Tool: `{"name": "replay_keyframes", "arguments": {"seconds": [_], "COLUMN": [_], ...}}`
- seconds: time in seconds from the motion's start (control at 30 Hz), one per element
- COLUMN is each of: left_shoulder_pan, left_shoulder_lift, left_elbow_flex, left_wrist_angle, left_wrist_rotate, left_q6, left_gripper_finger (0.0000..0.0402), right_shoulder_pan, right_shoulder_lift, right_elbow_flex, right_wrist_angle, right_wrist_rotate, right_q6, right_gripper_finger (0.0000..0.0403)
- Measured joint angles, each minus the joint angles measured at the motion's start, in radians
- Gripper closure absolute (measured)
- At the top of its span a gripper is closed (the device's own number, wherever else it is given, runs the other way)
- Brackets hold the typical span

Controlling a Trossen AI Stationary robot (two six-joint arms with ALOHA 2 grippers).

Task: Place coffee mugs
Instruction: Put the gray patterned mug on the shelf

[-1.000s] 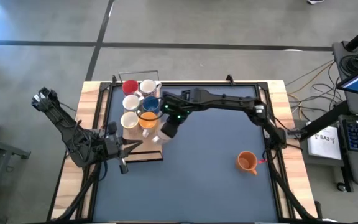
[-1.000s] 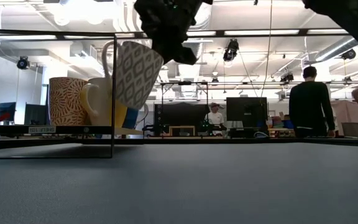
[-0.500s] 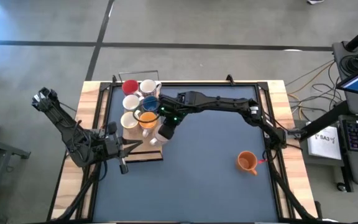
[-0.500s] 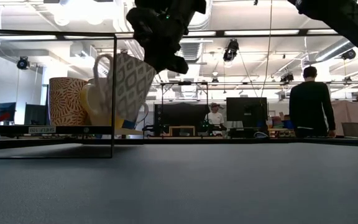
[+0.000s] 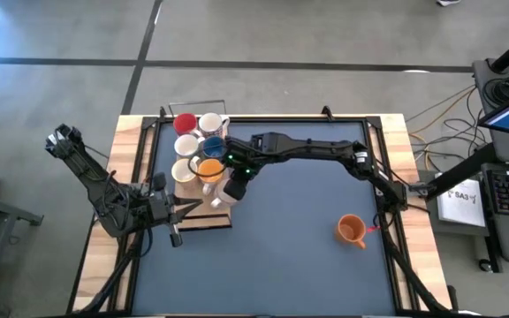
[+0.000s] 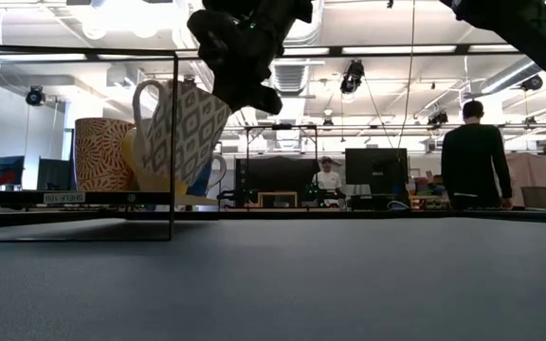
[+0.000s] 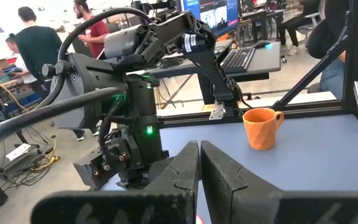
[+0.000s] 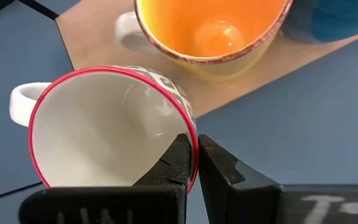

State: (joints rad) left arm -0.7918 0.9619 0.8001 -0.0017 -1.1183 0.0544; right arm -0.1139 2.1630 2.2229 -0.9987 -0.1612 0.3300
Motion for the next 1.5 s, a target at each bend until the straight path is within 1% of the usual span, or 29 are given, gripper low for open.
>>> {"name": "replay_keyframes", "arguments": {"seconds": [0.7, 1.0, 1.27, 1.37, 1.5], "left_shoulder_pan": [0.000, 0.000, 0.000, 0.000, 0.000], "left_shoulder_lift": [-0.001, -0.001, -0.001, -0.001, -0.001], "left_elbow_flex": [0.003, 0.004, 0.004, 0.005, 0.005], "left_wrist_angle": [0.000, 0.000, 0.000, 0.000, 0.000], "left_wrist_rotate": [0.002, 0.003, 0.003, 0.003, 0.003], "left_q6": [0.000, 0.000, 0.000, 0.000, 0.000], "left_gripper_finger": [0.0402, 0.0402, 0.0402, 0.0402, 0.0402], "right_shoulder_pan": [0.011, 0.014, 0.015, 0.016, 0.016], "right_shoulder_lift": [-0.001, -0.001, -0.001, -0.001, -0.003], "right_elbow_flex": [-0.018, -0.018, -0.018, -0.018, -0.018], "right_wrist_angle": [0.105, 0.100, 0.100, 0.108, 0.131], "right_wrist_rotate": [0.001, 0.002, 0.005, 0.004, 0.003], "right_q6": [-0.001, -0.031, -0.027, -0.027, -0.023], "right_gripper_finger": [0.0390, 0.0390, 0.0389, 0.0379, 0.0350]}}
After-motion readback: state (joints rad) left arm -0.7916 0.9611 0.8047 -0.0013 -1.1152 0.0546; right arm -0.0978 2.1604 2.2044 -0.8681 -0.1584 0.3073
